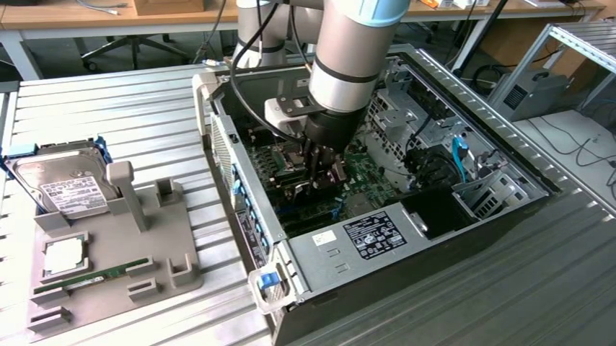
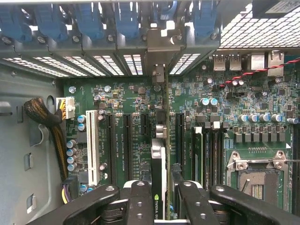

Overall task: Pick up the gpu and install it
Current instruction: 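Insert the gpu into the slot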

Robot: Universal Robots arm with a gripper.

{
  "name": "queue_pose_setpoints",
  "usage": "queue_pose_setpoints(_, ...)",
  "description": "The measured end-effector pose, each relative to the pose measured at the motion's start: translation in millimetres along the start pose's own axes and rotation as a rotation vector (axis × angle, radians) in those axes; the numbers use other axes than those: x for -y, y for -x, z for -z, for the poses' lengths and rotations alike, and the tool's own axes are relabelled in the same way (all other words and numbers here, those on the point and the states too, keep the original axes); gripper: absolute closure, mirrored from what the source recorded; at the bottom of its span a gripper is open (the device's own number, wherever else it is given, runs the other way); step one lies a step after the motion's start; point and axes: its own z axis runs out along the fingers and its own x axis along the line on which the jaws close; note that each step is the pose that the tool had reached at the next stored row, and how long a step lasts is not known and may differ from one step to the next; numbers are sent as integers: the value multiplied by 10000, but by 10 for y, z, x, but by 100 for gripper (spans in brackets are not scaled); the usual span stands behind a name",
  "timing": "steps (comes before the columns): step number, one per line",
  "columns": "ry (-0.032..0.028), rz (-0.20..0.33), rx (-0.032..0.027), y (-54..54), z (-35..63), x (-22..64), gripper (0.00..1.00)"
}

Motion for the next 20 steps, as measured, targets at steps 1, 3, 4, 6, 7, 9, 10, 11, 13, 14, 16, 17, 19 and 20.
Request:
queue_pose_setpoints(1, 0, 0, -1, 0, 0, 0, 74)
queue_pose_setpoints(3, 0, 0, 0, 0, 0, 0, 74)
queue_pose_setpoints(4, 0, 0, -1, 0, 0, 0, 74)
queue_pose_setpoints(6, -1, 1, 0, 0, 0, 0, 74)
queue_pose_setpoints(7, -5, 1, 0, 0, 0, -1, 74)
queue_pose_setpoints(9, -53, 0, 1, 0, 0, -7, 74)
queue_pose_setpoints(10, -114, 0, 3, 0, 0, -13, 74)
queue_pose_setpoints(11, -164, 1, 4, 0, 0, -16, 74)
queue_pose_setpoints(13, -290, 4, 11, -1, -1, -26, 74)
queue_pose_setpoints(14, -380, 7, 19, -1, -1, -33, 74)
queue_pose_setpoints(16, -393, 8, 22, 0, -2, -34, 74)
queue_pose_setpoints(17, -393, 8, 22, 0, -2, -34, 74)
queue_pose_setpoints(19, -412, 7, 21, -1, -1, -36, 74)
queue_pose_setpoints(20, -432, 7, 21, -1, -1, -37, 74)
